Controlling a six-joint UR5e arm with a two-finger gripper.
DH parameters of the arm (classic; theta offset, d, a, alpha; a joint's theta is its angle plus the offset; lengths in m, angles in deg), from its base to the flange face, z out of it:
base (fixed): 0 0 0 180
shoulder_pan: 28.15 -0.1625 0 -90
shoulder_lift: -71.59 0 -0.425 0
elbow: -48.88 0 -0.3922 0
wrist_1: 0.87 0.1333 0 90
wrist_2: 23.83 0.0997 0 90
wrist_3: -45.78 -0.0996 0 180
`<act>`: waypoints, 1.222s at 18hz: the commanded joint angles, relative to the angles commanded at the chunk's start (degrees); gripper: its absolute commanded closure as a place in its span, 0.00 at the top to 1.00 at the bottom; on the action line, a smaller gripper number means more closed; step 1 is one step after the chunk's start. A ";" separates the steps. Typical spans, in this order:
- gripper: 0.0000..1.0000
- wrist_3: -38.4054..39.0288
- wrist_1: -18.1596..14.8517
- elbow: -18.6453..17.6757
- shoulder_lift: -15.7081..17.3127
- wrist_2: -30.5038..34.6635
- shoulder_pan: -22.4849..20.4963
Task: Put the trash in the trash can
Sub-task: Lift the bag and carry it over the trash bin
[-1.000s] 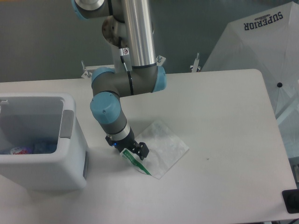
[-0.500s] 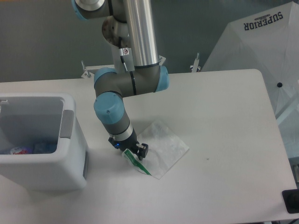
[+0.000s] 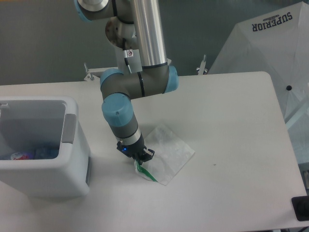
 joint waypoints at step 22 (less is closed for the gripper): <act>0.00 48.17 0.00 15.56 28.76 -26.21 -2.48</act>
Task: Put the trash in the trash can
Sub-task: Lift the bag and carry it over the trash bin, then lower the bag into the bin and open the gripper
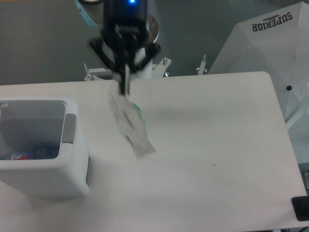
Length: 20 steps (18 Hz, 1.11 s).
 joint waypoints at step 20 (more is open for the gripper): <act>0.00 -2.10 0.18 -1.58 -7.64 -2.81 15.12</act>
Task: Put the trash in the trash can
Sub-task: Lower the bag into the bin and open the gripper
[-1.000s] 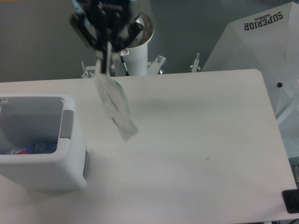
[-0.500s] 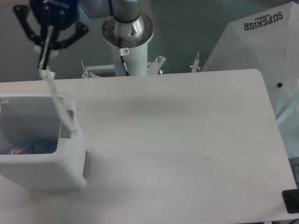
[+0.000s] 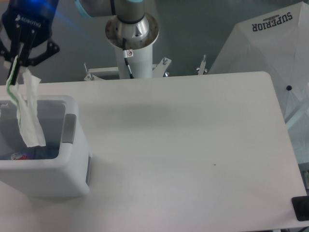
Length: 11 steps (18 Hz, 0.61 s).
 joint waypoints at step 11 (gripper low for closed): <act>0.00 -1.94 0.00 0.97 -4.57 0.17 1.15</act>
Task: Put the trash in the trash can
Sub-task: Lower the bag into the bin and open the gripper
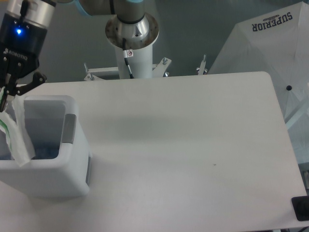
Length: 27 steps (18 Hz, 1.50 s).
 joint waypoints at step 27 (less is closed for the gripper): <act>1.00 -15.29 0.00 -3.60 2.10 6.24 -0.78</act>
